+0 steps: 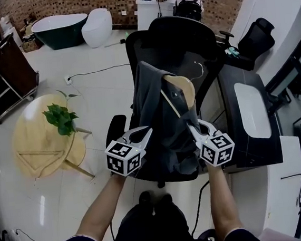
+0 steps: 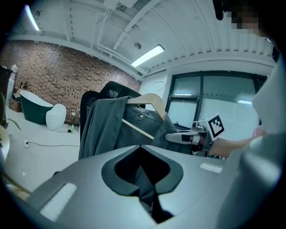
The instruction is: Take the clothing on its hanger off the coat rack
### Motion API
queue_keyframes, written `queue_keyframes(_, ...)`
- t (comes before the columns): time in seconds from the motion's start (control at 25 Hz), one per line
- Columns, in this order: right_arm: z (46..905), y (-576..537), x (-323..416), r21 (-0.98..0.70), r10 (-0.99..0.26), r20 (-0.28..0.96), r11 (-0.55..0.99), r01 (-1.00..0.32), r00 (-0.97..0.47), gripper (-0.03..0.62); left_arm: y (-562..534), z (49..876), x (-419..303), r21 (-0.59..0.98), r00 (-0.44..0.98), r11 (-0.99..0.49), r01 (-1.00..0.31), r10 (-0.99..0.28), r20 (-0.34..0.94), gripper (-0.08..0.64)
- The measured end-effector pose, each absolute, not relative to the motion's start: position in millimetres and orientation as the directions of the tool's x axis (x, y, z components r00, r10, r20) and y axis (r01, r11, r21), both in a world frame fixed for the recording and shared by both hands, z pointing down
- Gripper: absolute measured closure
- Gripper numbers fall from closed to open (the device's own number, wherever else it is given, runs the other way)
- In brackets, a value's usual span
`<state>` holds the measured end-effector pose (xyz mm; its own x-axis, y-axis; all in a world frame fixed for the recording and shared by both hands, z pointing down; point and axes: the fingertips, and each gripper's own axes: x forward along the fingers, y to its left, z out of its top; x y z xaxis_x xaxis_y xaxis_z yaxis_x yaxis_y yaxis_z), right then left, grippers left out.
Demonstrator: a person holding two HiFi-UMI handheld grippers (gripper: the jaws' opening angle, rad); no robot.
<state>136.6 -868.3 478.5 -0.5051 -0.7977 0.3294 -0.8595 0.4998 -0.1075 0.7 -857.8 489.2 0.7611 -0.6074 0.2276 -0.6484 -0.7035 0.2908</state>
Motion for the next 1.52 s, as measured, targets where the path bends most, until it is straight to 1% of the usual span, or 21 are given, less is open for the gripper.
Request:
queue_keyframes(0.28, 549.8, -870.2, 130.5, -0.157, -0.762, 0.39, 0.498, -0.853, -0.517, 0.565, -853.6, 537.4, -2.8, 0.347, 0.739, -0.653, -0.673, -0.609, 0.287, 0.548)
queue_keyframes(0.52, 605.6, -882.8, 126.3, -0.221, -0.73, 0.441, 0.475, -0.852, -0.522, 0.565, -849.5, 567.2, 4.7, 0.353, 0.747, -0.658, -0.665, -0.575, 0.334, 0.548)
queue_keyframes(1.0, 720.7, -882.9, 98.1, -0.33, -0.601, 0.578, 0.446, -0.832, -0.552, 0.561, -818.6, 606.2, 2.7, 0.398, 0.748, -0.634, -0.663, -0.538, 0.389, 0.548)
queue_keyframes(1.16, 749.4, -878.4, 82.8, -0.338, -0.537, 0.636, 0.452, -0.826, -0.554, 0.56, -813.2, 609.4, -1.9, 0.403, 0.742, -0.624, -0.67, -0.54, 0.398, 0.548)
queue_keyframes(1.24, 758.3, -876.7, 79.4, -0.324, -0.529, 0.654, 0.451, -0.832, -0.541, 0.558, -810.8, 610.2, -3.4, 0.405, 0.74, -0.62, -0.672, -0.541, 0.4, 0.548)
queue_keyframes(1.32, 758.8, -878.8, 79.9, -0.308, -0.553, 0.645, 0.442, -0.842, -0.527, 0.537, -811.1, 610.1, -5.3, 0.406, 0.737, -0.616, -0.675, -0.543, 0.401, 0.548)
queue_keyframes(1.48, 751.9, -880.6, 92.1, -0.252, -0.589, 0.652, 0.426, -0.869, -0.478, 0.445, -816.5, 610.1, -5.8, 0.412, 0.737, -0.611, -0.676, -0.544, 0.402, 0.548)
queue_keyframes(1.52, 749.3, -879.5, 95.3, -0.24, -0.595, 0.654, 0.422, -0.874, -0.467, 0.439, -818.0, 609.3, -6.2, 0.411, 0.736, -0.611, -0.676, -0.545, 0.401, 0.548)
